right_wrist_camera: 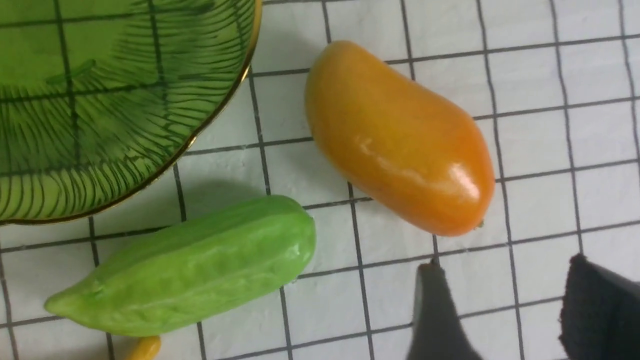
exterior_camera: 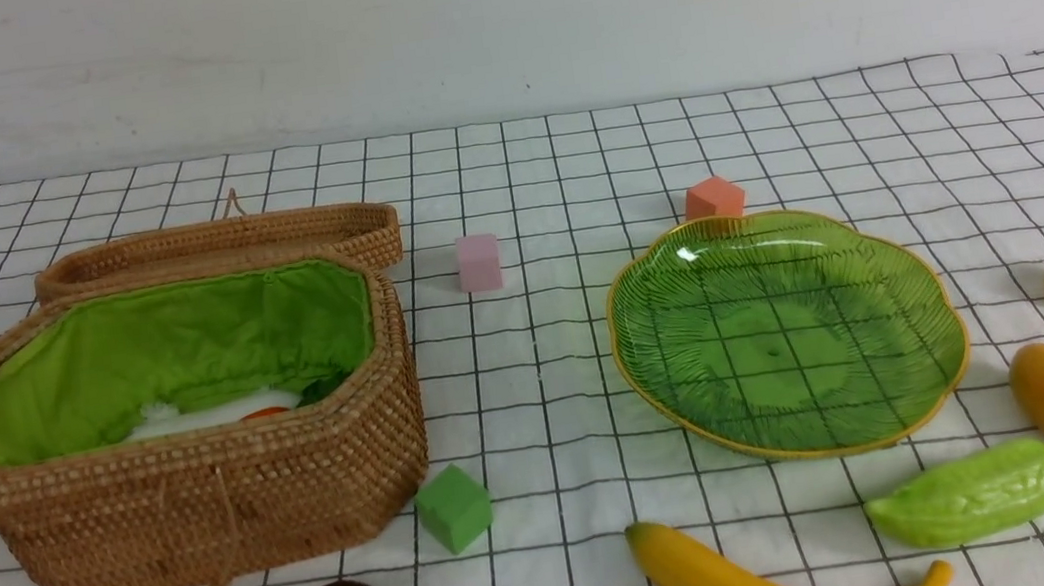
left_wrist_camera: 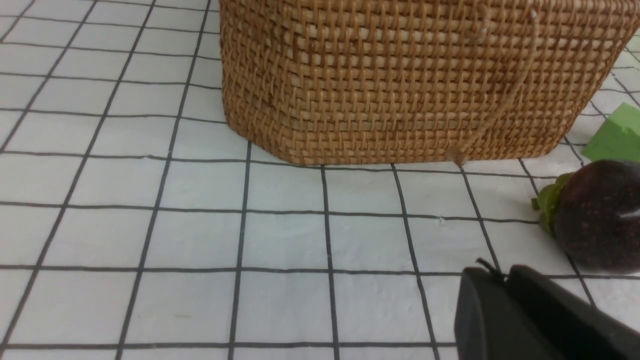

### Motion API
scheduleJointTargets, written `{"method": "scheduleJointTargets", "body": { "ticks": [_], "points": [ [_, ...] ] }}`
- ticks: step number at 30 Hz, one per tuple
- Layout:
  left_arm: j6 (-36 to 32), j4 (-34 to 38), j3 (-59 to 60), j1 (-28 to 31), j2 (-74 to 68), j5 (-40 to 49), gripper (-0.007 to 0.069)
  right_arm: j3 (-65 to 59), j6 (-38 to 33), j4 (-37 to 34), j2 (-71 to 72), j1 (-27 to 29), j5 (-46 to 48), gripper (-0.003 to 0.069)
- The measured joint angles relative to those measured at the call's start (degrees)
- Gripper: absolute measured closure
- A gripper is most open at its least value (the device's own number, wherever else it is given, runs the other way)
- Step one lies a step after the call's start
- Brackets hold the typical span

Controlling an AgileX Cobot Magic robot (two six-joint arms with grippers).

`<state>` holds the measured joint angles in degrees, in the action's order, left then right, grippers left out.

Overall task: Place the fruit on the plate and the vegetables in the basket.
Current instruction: Use the right arm to grab a mango and put it into the right plate

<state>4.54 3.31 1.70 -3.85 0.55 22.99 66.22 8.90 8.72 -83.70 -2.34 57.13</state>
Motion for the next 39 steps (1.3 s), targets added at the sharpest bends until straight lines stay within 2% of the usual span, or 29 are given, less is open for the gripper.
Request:
{"method": "scheduleJointTargets", "body": {
  "ticks": [5, 6, 7, 9, 12, 19, 21, 22, 24, 27, 32, 35, 36, 39],
  "points": [
    [0.00, 0.00, 0.00, 0.00, 0.00, 0.00, 0.0571, 0.37, -8.90, -4.09, -7.29, 4.35, -2.12, 0.0044],
    [0.00, 0.00, 0.00, 0.00, 0.00, 0.00, 0.0571, 0.37, -8.90, -4.27, -7.52, 4.35, -2.26, 0.0038],
    [0.00, 0.00, 0.00, 0.00, 0.00, 0.00, 0.0571, 0.37, -11.38, -5.38, -8.99, 5.54, -3.39, 0.0002],
    [0.00, 0.00, 0.00, 0.00, 0.00, 0.00, 0.0571, 0.37, -14.61, -6.19, -10.46, 6.29, -5.21, -0.0019],
    [0.00, 0.00, 0.00, 0.00, 0.00, 0.00, 0.0571, 0.37, -19.24, -6.09, -12.91, 6.55, -9.33, -0.0019],
    [0.00, 0.00, 0.00, 0.00, 0.00, 0.00, 0.0571, 0.84, -22.28, -3.99, -20.32, 6.55, -12.76, -0.0001],
    [0.00, 0.00, 0.00, 0.00, 0.00, 0.00, 0.0571, 0.95, -22.55, -3.84, -22.38, 6.55, -12.20, 0.0027],
    [0.00, 0.00, 0.00, 0.00, 0.00, 0.00, 0.0571, 1.04, -22.92, -4.10, -24.32, 6.55, -10.88, 0.0081],
    [0.00, 0.00, 0.00, 0.00, 0.00, 0.00, 0.0571, 1.39, -23.12, -4.27, -24.39, 6.55, -10.35, 0.0085],
    [0.00, 0.00, 0.00, 0.00, 0.00, 0.00, 0.0571, 2.01, -23.05, -4.52, -24.32, 6.72, -8.22, 0.0085],
    [0.00, 0.00, 0.00, 0.00, 0.00, 0.00, 0.0564, 6.07, -16.25, -5.55, -17.53, 7.69, -5.98, 0.0085],
    [0.00, 0.00, 0.00, 0.00, 0.00, 0.00, 0.0564, 8.04, -14.54, -10.38, -13.32, 7.44, -7.18, 0.0085],
    [0.00, 0.00, 0.00, 0.00, 0.00, 0.00, 0.0563, 8.85, -16.02, -16.27, -11.09, 5.94, -9.32, 0.0085],
    [0.00, 0.00, 0.00, 0.00, 0.00, 0.00, 0.0559, 9.12, -21.97, -27.29, -10.36, 0.47, -14.99, 0.0085]
  ]
}}
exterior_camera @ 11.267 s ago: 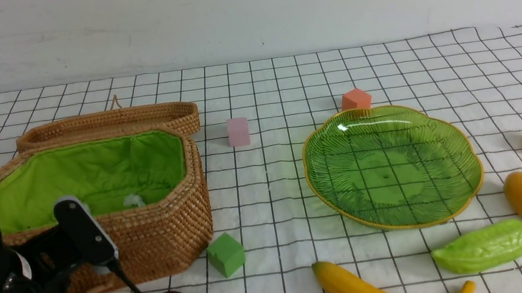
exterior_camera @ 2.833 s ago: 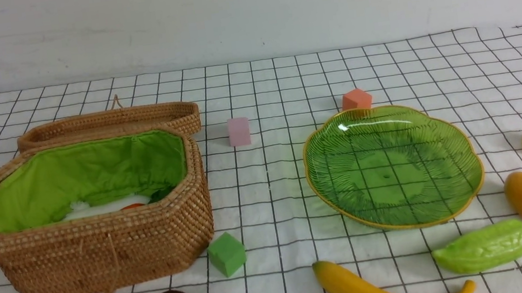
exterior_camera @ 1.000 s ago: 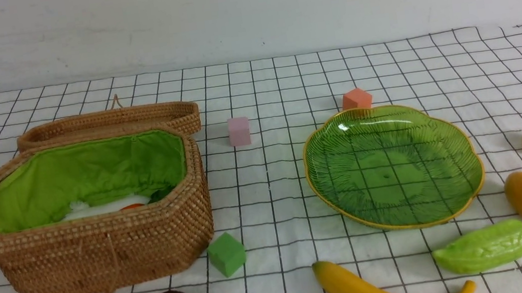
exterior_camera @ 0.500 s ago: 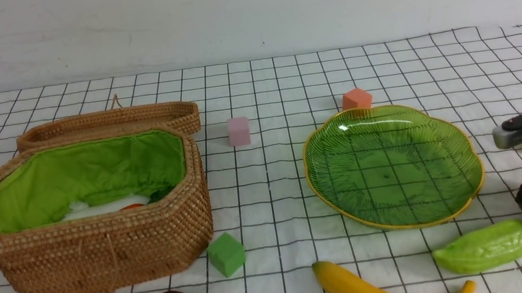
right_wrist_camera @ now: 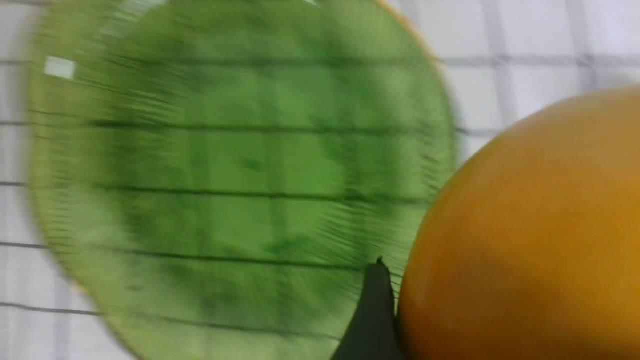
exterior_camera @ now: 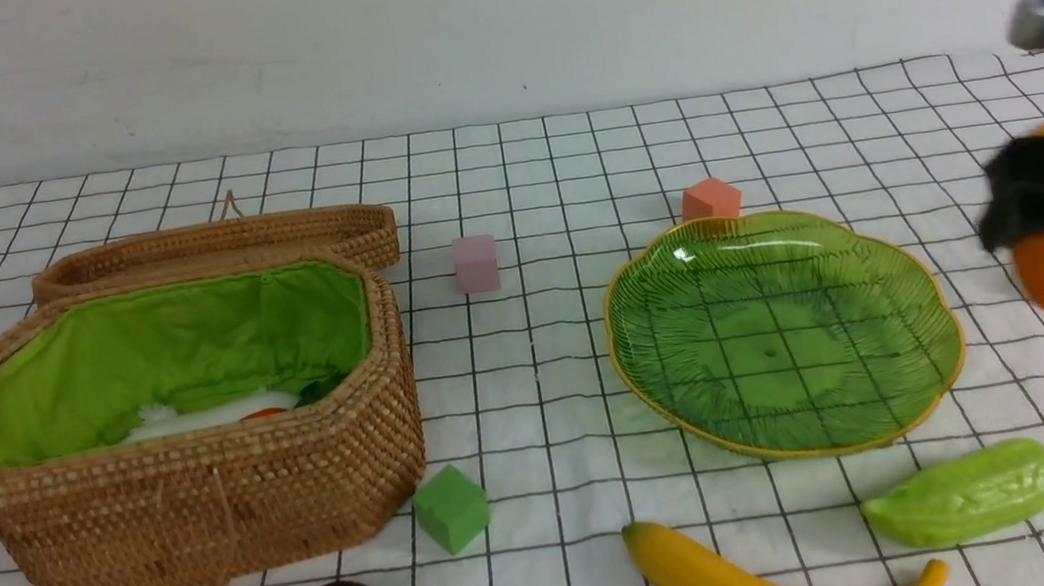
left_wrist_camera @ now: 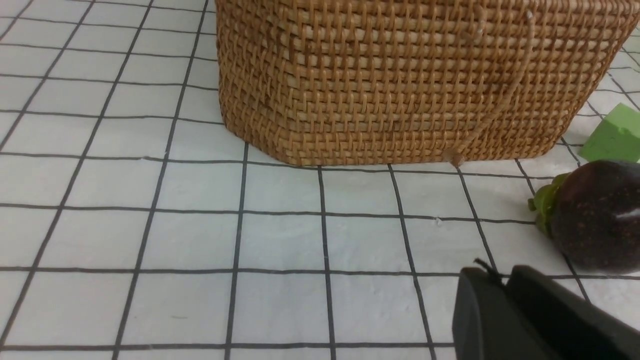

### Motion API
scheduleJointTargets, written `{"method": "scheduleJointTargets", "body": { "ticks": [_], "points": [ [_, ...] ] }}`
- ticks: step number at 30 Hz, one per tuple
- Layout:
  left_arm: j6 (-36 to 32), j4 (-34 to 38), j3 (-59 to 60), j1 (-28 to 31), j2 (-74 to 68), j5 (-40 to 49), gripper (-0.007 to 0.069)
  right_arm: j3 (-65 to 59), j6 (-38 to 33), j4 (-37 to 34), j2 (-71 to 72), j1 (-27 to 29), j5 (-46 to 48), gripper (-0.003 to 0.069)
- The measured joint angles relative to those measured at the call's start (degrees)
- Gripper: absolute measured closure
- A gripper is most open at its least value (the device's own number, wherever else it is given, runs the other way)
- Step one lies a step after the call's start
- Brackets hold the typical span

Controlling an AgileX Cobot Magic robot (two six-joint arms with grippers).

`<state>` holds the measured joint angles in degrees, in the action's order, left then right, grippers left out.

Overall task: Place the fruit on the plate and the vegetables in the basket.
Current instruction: Use the right arm to grab a mango and put it into the right plate, then take a chayote with your right arm and place it on the basket on the left.

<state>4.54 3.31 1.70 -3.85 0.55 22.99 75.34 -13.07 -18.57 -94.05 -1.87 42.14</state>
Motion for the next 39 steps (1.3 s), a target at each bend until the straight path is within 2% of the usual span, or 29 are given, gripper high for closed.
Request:
{"method": "scheduleJointTargets", "body": {
  "ticks": [1, 2, 4, 9, 14, 21, 24, 27, 28, 29, 30, 31, 34, 39],
  "points": [
    [0.00, 0.00, 0.00, 0.00, 0.00, 0.00, 0.0558, 0.00, -0.36, -0.54, -0.11, -0.46, -0.89, 0.0085],
    [0.00, 0.00, 0.00, 0.00, 0.00, 0.00, 0.0555, 0.05, -2.59, -3.82, -1.82, -4.48, -4.01, 0.0085],
    [0.00, 0.00, 0.00, 0.00, 0.00, 0.00, 0.0553, 0.05, -2.81, -4.64, -4.54, -7.59, -6.91, 0.0085],
    [0.00, 0.00, 0.00, 0.00, 0.00, 0.00, 0.0553, 0.05, 1.79, -2.64, -11.31, -9.72, -8.51, 0.0085],
    [0.00, 0.00, 0.00, 0.00, 0.00, 0.00, 0.0548, 0.05, 5.93, 5.50, -13.25, -9.72, -4.39, -0.0015],
    [0.00, 0.00, 0.00, 0.00, 0.00, 0.00, 0.0540, -0.08, 4.35, 17.01, -6.46, -9.56, 5.08, -0.0004],
    [0.00, 0.00, 0.00, 0.00, 0.00, 0.00, 0.0536, -3.36, -6.37, 20.28, 0.17, -9.23, 7.80, 0.0022],
    [0.00, 0.00, 0.00, 0.00, 0.00, 0.00, 0.0533, -11.46, -23.77, 16.68, 6.87, -9.23, 7.60, 0.0061],
    [0.00, 0.00, 0.00, 0.00, 0.00, 0.00, 0.0532, -15.44, -32.35, 15.16, 8.73, -9.23, 7.35, 0.0076],
    [0.00, 0.00, 0.00, 0.00, 0.00, 0.00, 0.0532, -17.89, -37.79, 14.09, 10.18, -9.23, 7.35, 0.0090],
    [0.00, 0.00, 0.00, 0.00, 0.00, 0.00, 0.0532, -18.47, -39.07, 13.96, 10.43, -9.23, 7.35, 0.0092],
    [0.00, 0.00, 0.00, 0.00, 0.00, 0.00, 0.0530, -22.78, -47.26, 13.35, 12.05, -9.23, 7.30, 0.0111],
    [0.00, 0.00, 0.00, 0.00, 0.00, 0.00, 0.0528, -26.74, -51.62, 12.99, 12.74, -9.23, 5.75, 0.0120],
    [0.00, 0.00, 0.00, 0.00, 0.00, -0.05, 0.0522, -28.49, -53.50, 12.78, 11.84, -9.23, -1.85, 0.0112]
  ]
}}
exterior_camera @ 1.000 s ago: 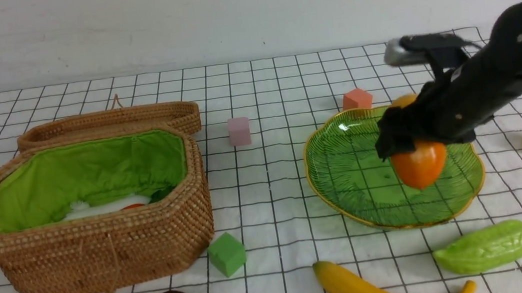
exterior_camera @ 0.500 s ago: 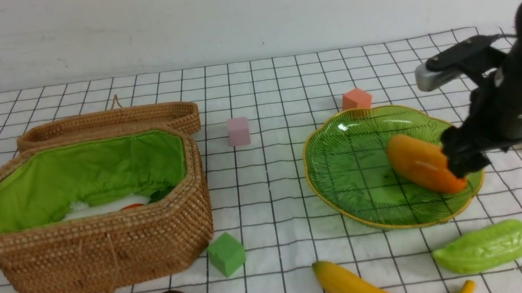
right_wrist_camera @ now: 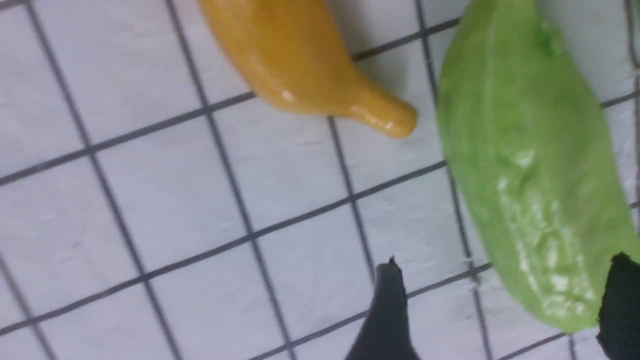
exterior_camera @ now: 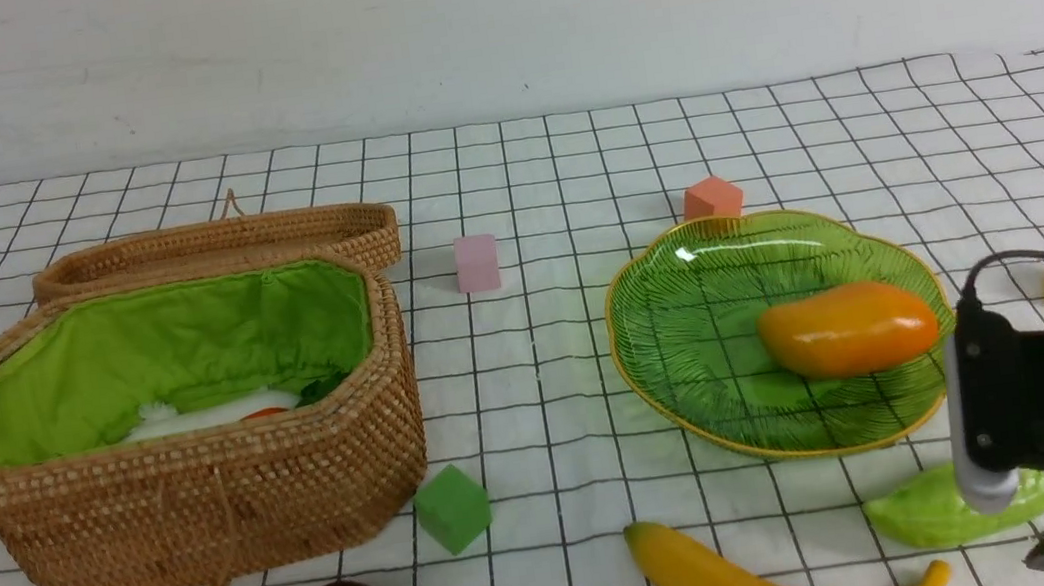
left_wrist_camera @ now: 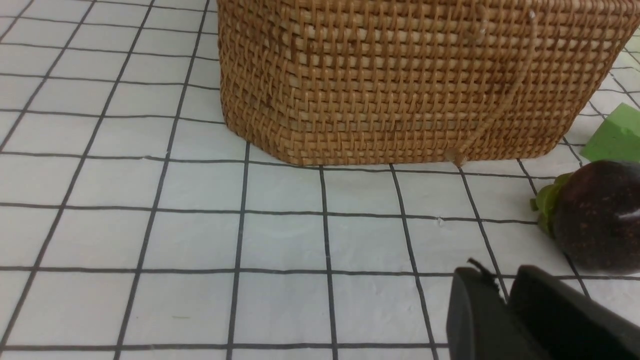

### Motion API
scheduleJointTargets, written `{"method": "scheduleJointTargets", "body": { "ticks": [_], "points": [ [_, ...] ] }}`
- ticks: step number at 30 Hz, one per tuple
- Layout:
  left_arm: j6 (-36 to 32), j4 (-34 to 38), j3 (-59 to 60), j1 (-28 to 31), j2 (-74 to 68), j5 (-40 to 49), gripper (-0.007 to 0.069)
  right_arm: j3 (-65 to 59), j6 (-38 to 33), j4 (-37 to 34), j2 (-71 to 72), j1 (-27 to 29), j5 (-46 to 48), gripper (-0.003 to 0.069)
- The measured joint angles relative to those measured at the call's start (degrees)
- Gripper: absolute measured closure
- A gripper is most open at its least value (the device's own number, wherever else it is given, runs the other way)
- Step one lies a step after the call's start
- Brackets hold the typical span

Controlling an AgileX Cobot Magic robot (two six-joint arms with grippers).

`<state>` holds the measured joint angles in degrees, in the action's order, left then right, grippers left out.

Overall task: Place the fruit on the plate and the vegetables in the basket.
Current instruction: Take a chayote with your right arm and place it on the basket on the left.

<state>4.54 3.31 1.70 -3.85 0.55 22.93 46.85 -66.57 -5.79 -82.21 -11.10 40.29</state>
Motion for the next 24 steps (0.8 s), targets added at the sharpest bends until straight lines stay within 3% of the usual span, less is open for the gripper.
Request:
{"method": "scheduleJointTargets", "body": {
  "ticks": [12, 15, 24],
  "points": [
    [0.00, 0.00, 0.00, 0.00, 0.00, 0.00, 0.0517, 1.01, -1.98, 0.64, -8.85, 0.00, -8.07, 0.0085],
    [0.00, 0.00, 0.00, 0.00, 0.00, 0.00, 0.0513, 2.43, -0.65, 1.07, -10.79, 0.00, -1.52, 0.0223],
    [0.00, 0.00, 0.00, 0.00, 0.00, 0.00, 0.0502, 9.73, 4.34, -0.36, -2.72, -1.07, 9.15, 0.0214]
  ]
}}
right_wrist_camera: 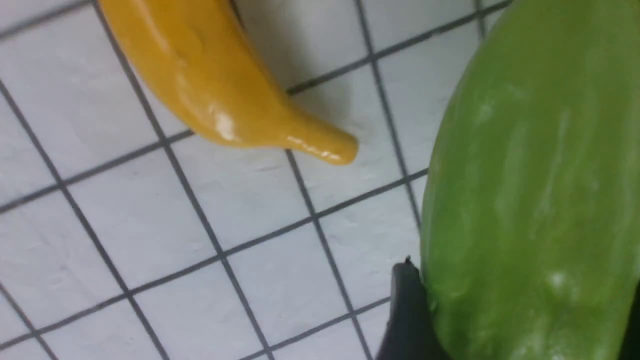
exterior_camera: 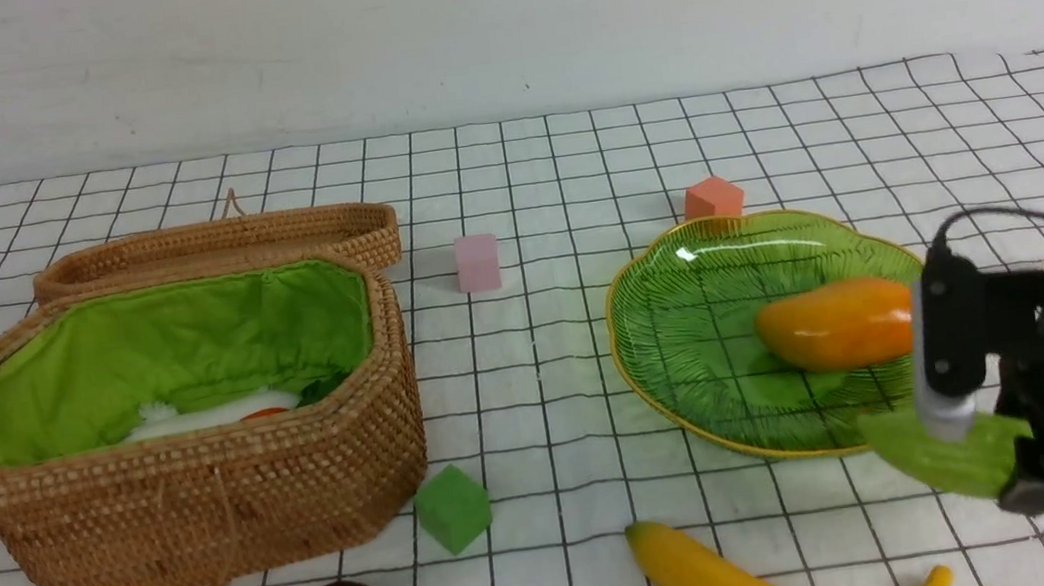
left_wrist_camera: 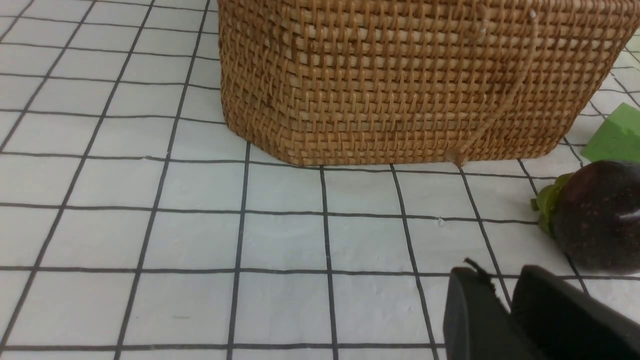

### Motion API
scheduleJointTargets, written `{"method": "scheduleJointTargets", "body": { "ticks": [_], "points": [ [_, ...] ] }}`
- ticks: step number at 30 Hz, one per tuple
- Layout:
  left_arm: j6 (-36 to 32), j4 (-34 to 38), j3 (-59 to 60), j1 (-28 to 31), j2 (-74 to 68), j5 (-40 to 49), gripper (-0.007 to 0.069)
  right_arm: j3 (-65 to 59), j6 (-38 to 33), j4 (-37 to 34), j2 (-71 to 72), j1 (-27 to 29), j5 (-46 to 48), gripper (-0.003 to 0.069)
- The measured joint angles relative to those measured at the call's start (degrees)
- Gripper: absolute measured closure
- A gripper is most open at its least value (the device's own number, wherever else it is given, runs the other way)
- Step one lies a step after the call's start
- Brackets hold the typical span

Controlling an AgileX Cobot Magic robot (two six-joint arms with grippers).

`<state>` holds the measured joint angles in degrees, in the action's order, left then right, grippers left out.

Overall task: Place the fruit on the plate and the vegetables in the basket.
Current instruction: Take a chayote with your right arm and place it on the basket on the left.

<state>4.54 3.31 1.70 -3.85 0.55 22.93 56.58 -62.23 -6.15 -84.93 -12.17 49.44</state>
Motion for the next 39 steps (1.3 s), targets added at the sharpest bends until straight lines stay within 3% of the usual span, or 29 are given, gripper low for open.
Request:
{"method": "scheduleJointTargets", "body": {
  "ticks": [5, 8, 9, 11, 16, 22, 26, 32, 35, 39],
  "points": [
    [0.00, 0.00, 0.00, 0.00, 0.00, 0.00, 0.0498, 11.96, 1.05, -15.02, 5.47, -7.10, 4.52, 0.0214],
    [0.00, 0.00, 0.00, 0.00, 0.00, 0.00, 0.0494, 20.98, 1.44, -27.02, 3.23, -13.16, 4.02, 0.0214],
    [0.00, 0.00, 0.00, 0.00, 0.00, 0.00, 0.0494, 21.67, 1.50, -27.02, 3.23, -13.61, 4.06, 0.0214],
    [0.00, 0.00, 0.00, 0.00, 0.00, 0.00, 0.0492, 31.03, 2.16, -35.81, -2.88, -19.67, 3.10, 0.0214],
    [0.00, 0.00, 0.00, 0.00, 0.00, 0.00, 0.0487, 48.22, 2.72, -41.80, -18.98, -27.53, -2.46, 0.0214],
    [0.00, 0.00, 0.00, 0.00, 0.00, -0.05, 0.0480, 62.56, 7.20, -40.52, -36.68, -30.36, -9.98, 0.0214],
    [0.00, 0.00, 0.00, 0.00, 0.00, -0.05, 0.0477, 69.44, 14.79, -31.92, -43.68, -30.48, -9.63, 0.0211],
    [0.00, 0.00, 0.00, 0.00, 0.00, -0.05, 0.0476, 70.68, 28.06, -18.03, -43.92, -30.48, -6.88, 0.0006],
    [0.00, 0.00, 0.00, 0.00, 0.00, -0.05, 0.0475, 70.68, 31.12, -12.91, -42.00, -30.48, -2.25, -0.0016],
    [0.00, 0.00, 0.00, 0.00, 0.00, -0.05, 0.0472, 67.07, 32.11, -14.37, -33.64, -30.37, 5.08, -0.0010]
  ]
}}
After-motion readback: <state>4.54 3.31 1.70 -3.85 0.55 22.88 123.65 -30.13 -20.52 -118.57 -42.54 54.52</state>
